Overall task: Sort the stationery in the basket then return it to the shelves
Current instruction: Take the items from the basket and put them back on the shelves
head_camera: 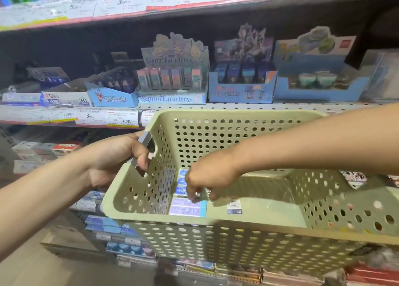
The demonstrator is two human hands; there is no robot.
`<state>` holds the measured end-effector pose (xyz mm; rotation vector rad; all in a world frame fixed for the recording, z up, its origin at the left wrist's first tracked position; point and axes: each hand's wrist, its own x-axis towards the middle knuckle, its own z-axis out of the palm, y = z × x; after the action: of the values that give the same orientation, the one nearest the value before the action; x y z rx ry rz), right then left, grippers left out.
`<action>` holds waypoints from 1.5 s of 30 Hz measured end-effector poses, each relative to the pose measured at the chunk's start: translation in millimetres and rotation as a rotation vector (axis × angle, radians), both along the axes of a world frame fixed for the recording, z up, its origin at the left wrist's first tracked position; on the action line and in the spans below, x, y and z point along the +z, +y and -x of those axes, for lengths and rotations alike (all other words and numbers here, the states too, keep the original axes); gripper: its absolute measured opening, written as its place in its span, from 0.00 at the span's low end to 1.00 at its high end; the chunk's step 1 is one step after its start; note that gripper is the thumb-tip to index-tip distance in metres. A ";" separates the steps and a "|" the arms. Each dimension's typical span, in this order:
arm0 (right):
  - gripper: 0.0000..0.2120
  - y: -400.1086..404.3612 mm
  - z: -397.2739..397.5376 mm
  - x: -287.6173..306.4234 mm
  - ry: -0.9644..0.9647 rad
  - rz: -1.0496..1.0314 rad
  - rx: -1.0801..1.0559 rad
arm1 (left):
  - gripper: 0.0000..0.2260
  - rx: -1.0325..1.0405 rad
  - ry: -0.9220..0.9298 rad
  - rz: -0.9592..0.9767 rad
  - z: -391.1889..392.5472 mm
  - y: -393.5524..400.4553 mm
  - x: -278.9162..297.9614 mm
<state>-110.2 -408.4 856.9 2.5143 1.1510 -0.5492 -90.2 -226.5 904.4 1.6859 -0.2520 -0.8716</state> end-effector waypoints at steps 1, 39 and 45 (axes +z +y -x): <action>0.18 -0.1 0.5 -3.7 -0.013 0.030 0.032 | 0.29 0.004 0.005 0.011 2.7 0.9 0.4; 0.15 130.7 -21.1 -7.5 -0.066 0.257 -0.433 | 0.23 -0.189 -0.026 0.003 -54.4 137.9 10.6; 0.10 145.2 -22.4 -13.7 -0.019 0.207 -0.551 | 0.20 -0.214 -0.030 0.032 -59.6 149.3 1.4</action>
<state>-87.8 -263.2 843.2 2.6267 0.3515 -0.7296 -30.6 -77.2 905.7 1.6634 -0.4709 -0.9952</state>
